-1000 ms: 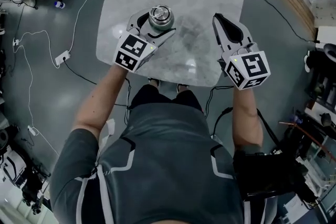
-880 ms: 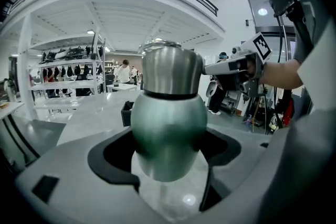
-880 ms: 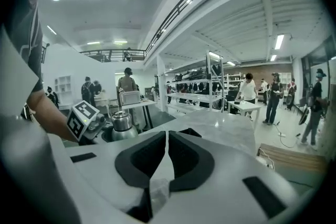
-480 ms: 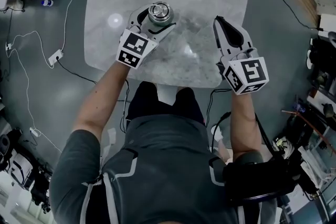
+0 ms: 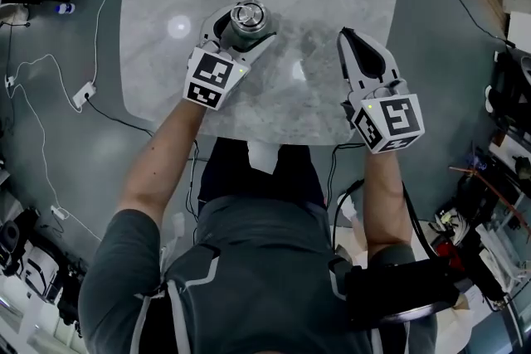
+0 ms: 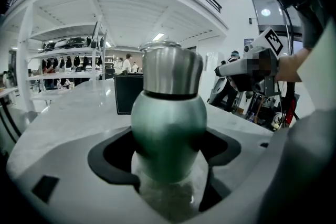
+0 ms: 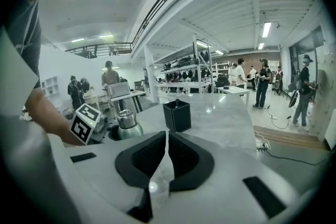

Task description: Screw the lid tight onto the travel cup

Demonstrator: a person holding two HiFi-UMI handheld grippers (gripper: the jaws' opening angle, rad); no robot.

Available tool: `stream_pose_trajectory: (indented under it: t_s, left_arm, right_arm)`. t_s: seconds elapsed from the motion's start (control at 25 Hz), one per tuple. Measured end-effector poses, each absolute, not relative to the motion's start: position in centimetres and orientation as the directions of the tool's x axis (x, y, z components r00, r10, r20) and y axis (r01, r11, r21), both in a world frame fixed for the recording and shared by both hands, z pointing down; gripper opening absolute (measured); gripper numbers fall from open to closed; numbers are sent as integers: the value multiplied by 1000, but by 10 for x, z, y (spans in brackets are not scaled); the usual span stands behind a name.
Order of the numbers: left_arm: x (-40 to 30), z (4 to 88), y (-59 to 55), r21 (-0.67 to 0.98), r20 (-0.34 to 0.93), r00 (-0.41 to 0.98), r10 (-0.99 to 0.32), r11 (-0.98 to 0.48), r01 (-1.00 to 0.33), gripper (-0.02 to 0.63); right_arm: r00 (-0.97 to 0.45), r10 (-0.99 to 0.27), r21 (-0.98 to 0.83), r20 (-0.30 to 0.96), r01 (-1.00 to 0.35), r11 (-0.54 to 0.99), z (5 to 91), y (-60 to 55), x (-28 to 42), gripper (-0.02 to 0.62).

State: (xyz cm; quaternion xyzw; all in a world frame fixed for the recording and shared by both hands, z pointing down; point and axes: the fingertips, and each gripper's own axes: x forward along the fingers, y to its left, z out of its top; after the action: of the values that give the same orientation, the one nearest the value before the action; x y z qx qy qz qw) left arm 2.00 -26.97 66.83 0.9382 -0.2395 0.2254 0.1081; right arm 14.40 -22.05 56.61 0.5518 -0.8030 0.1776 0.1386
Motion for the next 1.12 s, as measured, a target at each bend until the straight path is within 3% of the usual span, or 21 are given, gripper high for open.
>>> stream_pose_trajectory:
  t_s: [1.12]
  left_arm:
    - [5,687,-258,90,505,770,-390,-864,-496,380]
  right_arm:
    - [-373,-825,-153,424,-928,340,568,-202,137,40]
